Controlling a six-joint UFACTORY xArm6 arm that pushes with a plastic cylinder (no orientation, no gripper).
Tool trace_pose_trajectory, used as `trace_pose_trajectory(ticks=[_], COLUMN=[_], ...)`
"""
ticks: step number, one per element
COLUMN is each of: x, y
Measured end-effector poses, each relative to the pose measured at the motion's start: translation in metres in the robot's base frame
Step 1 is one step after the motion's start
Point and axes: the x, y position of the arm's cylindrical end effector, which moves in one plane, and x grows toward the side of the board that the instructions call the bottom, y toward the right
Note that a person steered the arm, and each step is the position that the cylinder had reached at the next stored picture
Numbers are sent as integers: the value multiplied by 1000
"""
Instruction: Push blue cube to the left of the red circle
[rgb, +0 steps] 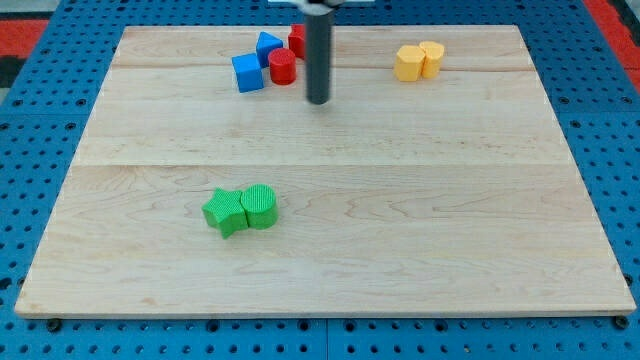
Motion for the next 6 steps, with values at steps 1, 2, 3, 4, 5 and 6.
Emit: trace_pose_trajectory(ticks=[1,2,3,4,5,6], x=[-1,-17,-51,-52,-51,-37], y=[-106,-128,-94,-30,-24,-32])
